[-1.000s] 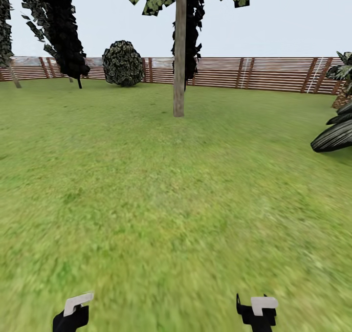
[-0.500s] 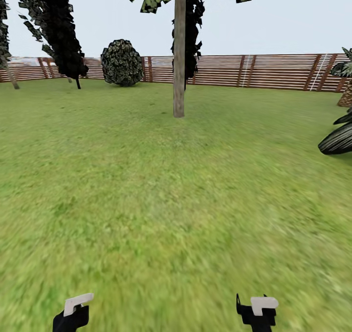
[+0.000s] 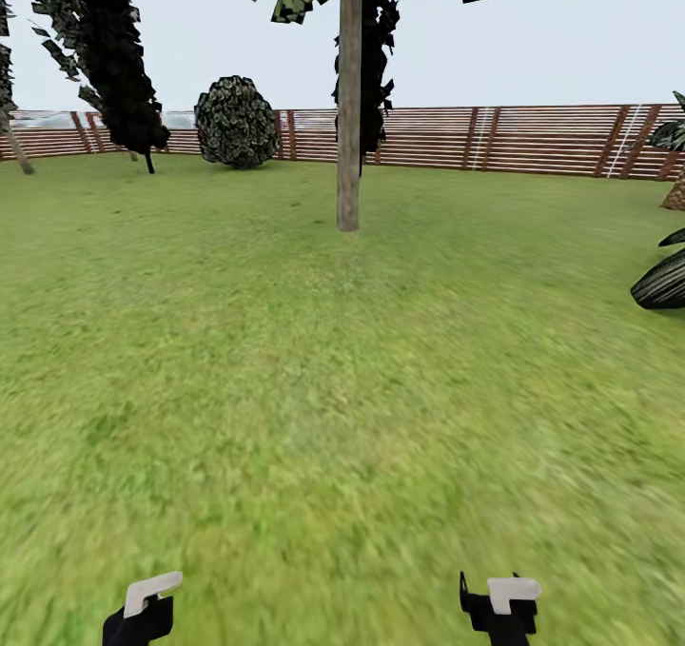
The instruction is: In the garden, pick up the pesticide atomizer on the floor and spray pesticide onto both trees until each tree trunk is fully covered.
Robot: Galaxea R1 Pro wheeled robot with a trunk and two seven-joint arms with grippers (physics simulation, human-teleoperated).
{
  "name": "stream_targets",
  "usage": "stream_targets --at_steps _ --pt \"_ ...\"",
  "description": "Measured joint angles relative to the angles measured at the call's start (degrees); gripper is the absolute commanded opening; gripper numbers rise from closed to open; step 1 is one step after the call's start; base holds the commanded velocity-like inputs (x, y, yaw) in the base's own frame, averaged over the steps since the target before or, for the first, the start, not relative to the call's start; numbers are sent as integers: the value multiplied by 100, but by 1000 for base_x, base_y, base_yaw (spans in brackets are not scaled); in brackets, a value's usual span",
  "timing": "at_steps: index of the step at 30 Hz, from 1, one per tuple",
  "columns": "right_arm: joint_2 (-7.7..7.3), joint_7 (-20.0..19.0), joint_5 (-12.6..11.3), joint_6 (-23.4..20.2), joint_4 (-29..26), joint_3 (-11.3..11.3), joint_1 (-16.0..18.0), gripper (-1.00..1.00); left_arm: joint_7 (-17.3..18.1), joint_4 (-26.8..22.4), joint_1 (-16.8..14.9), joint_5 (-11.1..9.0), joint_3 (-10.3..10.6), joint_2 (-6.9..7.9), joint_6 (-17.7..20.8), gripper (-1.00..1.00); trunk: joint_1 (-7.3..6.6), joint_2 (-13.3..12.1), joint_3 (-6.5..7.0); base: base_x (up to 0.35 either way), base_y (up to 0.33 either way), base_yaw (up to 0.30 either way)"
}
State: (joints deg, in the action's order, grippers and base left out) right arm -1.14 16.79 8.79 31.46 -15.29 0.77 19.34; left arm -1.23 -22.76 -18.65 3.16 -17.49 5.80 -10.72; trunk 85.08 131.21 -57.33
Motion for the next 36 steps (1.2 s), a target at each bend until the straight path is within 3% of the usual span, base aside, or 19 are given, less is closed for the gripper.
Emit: stream_targets --at_steps 36 --pt "0 0 0 0 0 -3 0 100 0 0 -2 -1 -9 5 0 -100 0 0 0 339 0 0"
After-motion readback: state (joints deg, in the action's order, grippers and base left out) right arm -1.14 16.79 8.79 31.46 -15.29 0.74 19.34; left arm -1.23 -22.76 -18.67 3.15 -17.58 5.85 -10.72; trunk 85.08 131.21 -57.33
